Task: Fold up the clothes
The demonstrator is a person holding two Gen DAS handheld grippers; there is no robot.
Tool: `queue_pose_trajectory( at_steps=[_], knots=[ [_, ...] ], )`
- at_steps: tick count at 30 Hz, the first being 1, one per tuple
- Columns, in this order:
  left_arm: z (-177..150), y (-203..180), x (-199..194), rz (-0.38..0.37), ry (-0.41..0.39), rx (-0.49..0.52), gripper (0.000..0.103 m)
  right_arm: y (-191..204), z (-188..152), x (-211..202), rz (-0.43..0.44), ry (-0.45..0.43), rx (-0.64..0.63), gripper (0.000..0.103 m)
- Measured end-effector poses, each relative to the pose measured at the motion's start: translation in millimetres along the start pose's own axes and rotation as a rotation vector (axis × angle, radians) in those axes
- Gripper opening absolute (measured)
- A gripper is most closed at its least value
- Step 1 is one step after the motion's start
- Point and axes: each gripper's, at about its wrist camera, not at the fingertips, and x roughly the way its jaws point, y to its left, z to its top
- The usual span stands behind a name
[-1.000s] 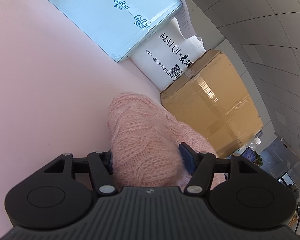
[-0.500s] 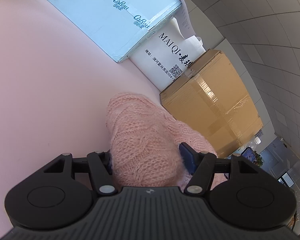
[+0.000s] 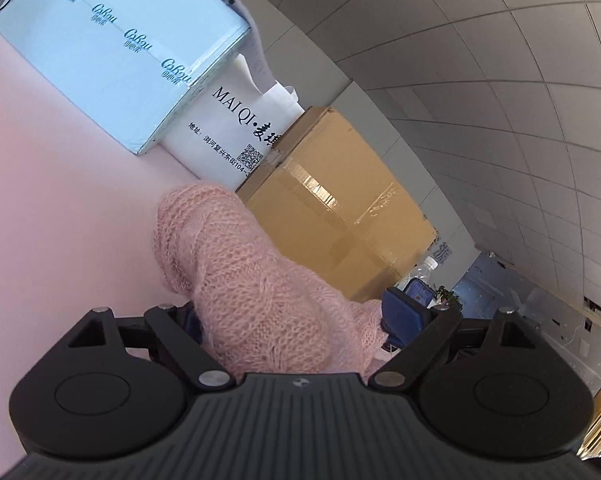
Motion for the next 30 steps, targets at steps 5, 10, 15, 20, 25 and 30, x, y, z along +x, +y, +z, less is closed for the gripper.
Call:
queue_pose_trajectory(
  at_steps=[5, 10, 15, 20, 25, 30],
  knots=[
    [-2.0, -38.1, -11.7, -0.009, 0.015, 0.043, 0.085, 1.0, 7.3, 2.5, 0.001, -0.027, -0.003, 0.009],
    [-2.4, -76.1, -14.8, -0.070, 0.094, 0.120, 0.085, 3.9, 19.5, 8.0, 0.013, -0.044, 0.019, 0.009],
    [-7.4, -92.3, -14.8, -0.148, 0.069, 0.110, 0.085, 16.0, 26.5, 3.7, 0.054, -0.088, 0.015, 0.009],
    [8.6, -82.1, -34.2, 0.059, -0.085, 0.071, 0.085, 19.9, 25.8, -6.3, 0.089, -0.082, 0.017, 0.008],
    [7.2, -106.0, -49.6, 0.064, -0.077, 0.240, 0.085, 26.6, 20.2, -9.1, 0.119, -0.045, 0.010, 0.008],
    [8.1, -123.8, -52.8, 0.031, -0.119, 0.287, 0.086, 30.0, 11.8, -4.9, 0.113, -0.012, -0.003, 0.008]
  ],
)
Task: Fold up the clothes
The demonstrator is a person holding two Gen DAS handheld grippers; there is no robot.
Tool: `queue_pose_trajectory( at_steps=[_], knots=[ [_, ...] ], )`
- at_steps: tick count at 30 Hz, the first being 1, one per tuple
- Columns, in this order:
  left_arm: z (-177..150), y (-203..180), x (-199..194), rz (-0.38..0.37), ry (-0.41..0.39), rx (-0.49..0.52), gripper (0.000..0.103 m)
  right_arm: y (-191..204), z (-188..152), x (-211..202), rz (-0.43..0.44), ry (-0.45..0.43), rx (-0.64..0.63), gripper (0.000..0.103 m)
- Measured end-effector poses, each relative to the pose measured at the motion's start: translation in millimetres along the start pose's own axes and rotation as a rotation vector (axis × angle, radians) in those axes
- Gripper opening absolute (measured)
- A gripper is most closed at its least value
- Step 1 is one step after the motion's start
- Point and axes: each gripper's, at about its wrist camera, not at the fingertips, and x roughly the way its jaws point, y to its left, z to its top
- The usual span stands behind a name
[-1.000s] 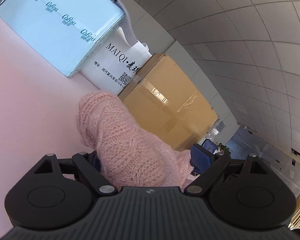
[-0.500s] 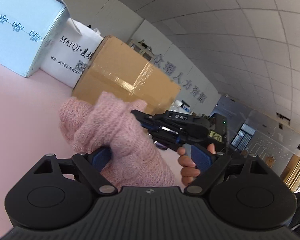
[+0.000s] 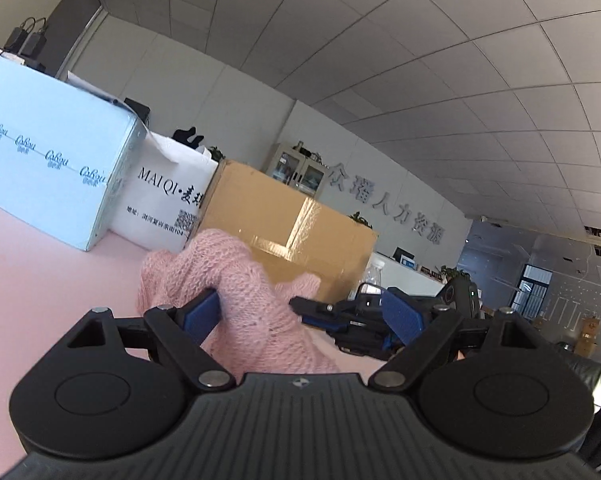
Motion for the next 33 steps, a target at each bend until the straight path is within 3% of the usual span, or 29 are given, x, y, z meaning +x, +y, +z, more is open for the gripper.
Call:
queue_pose_trajectory(
  at_steps=[1, 3, 7, 8, 9, 12, 15, 20, 23, 26, 28, 30, 33],
  knots=[
    [1.9, -0.2, 2.1, 0.045, -0.008, 0.008, 0.086, -0.7, -1.5, 0.7, -0.003, 0.007, 0.003, 0.008],
    [6.2, 11.9, 15.6, 0.210, 0.012, -0.001, 0.085, -1.7, -4.2, 2.0, -0.010, 0.018, 0.006, 0.008],
    [15.4, 62.7, 29.5, 0.453, 0.056, -0.155, 0.085, 0.2, -11.4, 6.1, -0.014, 0.029, -0.013, 0.008],
    [18.4, 76.4, 29.1, 0.553, 0.046, -0.168, 0.085, 0.9, -13.7, 7.5, -0.013, 0.032, -0.018, 0.008],
    [21.1, 86.4, 28.0, 0.644, 0.038, -0.157, 0.085, 1.9, -16.4, 9.3, -0.016, 0.035, -0.026, 0.008],
    [25.6, 97.5, 15.5, 0.787, -0.032, -0.106, 0.085, 4.5, -22.0, 14.0, -0.018, 0.051, -0.043, 0.008],
    [25.4, 88.3, 1.9, 0.629, -0.075, -0.084, 0.085, 4.4, -22.4, 14.6, -0.013, 0.051, -0.042, 0.008],
    [-1.9, 37.1, 9.4, 0.050, 0.125, 0.029, 0.085, -4.0, -15.0, 13.4, 0.030, 0.058, 0.036, 0.008],
    [-28.6, 13.0, 27.1, -0.146, 0.259, 0.007, 0.085, -3.6, -10.6, 11.9, 0.035, 0.045, 0.031, 0.008],
    [-55.8, 3.4, 45.4, -0.202, 0.369, -0.022, 0.085, -1.1, -8.9, 10.3, 0.044, 0.045, 0.008, 0.008],
    [-70.6, 4.4, 54.2, -0.190, 0.417, -0.052, 0.085, 1.9, -7.9, 9.1, 0.043, 0.033, -0.010, 0.008],
    [-79.0, 12.6, 65.3, -0.134, 0.432, -0.099, 0.085, 5.7, -7.2, 6.7, 0.048, 0.017, -0.025, 0.008],
    [-82.2, 25.2, 70.5, -0.027, 0.386, -0.156, 0.085, 9.7, -6.5, 2.5, 0.057, -0.002, -0.035, 0.008]
  ],
)
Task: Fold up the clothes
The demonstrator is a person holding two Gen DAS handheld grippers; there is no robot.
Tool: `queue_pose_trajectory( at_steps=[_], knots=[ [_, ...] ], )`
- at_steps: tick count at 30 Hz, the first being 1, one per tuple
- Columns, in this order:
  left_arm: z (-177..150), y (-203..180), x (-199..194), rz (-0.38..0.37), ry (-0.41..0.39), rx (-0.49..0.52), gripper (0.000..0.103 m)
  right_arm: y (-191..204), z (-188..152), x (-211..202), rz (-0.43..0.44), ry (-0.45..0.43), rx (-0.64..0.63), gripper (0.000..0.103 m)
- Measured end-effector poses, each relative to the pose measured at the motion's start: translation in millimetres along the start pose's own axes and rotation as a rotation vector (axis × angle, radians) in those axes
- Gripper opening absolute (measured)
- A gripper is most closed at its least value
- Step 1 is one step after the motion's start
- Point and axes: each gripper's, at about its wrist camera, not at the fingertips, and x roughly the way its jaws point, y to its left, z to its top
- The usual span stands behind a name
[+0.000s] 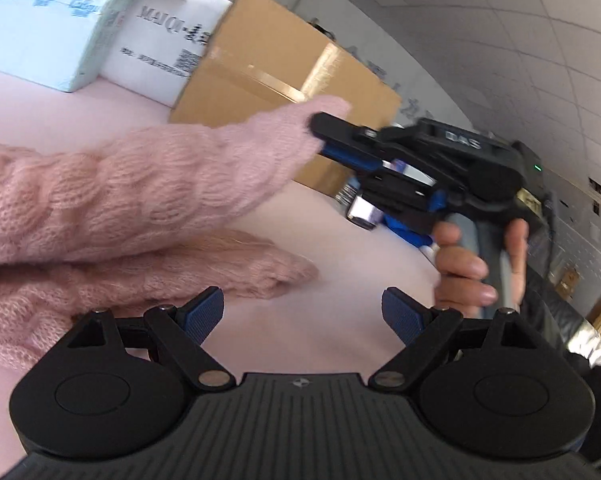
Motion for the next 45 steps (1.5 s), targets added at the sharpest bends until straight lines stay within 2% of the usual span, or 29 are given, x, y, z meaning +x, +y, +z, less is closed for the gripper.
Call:
queue_pose_trajectory(
  at_steps=[4, 8, 11, 13, 16, 19, 21, 25, 31, 33, 39, 43, 45],
  knots=[
    [1.1, 12.6, -13.6, 0.043, -0.107, -0.057, 0.084, 2.8, 0.5, -4.4, 0.009, -0.016, 0.001, 0.008],
    [3.5, 14.2, -39.1, 0.103, -0.255, -0.053, 0.084, 3.3, -0.2, -6.0, 0.015, -0.016, 0.004, 0.008],
    [4.6, 13.2, -55.4, 0.188, -0.366, -0.041, 0.085, 4.5, -1.8, -5.6, 0.018, -0.011, 0.002, 0.008],
    [7.2, 15.8, -60.7, 0.251, -0.405, -0.035, 0.085, 5.2, -3.5, -5.1, 0.020, -0.005, 0.002, 0.008],
    [11.0, 26.3, -59.8, 0.308, -0.372, -0.060, 0.085, 6.1, -5.7, -4.8, 0.015, -0.001, -0.004, 0.008],
    [10.6, 29.1, -59.4, 0.303, -0.311, -0.057, 0.085, 7.1, -4.9, -5.0, 0.008, -0.011, -0.011, 0.008],
    [9.4, 28.8, -61.5, 0.265, -0.308, -0.038, 0.085, 7.0, -3.3, -4.9, 0.004, -0.022, -0.012, 0.008],
    [8.7, 19.1, -65.3, 0.069, -0.291, 0.025, 0.084, 4.1, -0.6, -3.1, 0.004, -0.022, 0.006, 0.008],
    [1.7, -9.0, -40.1, -0.036, -0.157, 0.086, 0.084, 8.6, -0.1, -7.2, 0.028, -0.030, 0.000, 0.008],
    [-0.7, -14.4, -29.1, -0.022, -0.149, 0.076, 0.084, 10.7, -0.2, -10.1, 0.038, -0.035, 0.000, 0.008],
    [8.5, -3.4, -11.5, 0.085, -0.179, -0.020, 0.085, 15.5, 1.2, -20.0, 0.064, -0.059, 0.000, 0.008],
    [7.1, 0.0, -27.9, 0.223, -0.237, -0.002, 0.085, 13.1, 4.7, -24.9, 0.075, -0.071, 0.021, 0.008],
    [7.7, 5.0, -38.5, 0.266, -0.260, -0.006, 0.085, 11.3, 5.6, -26.8, 0.076, -0.071, 0.035, 0.008]
  ],
)
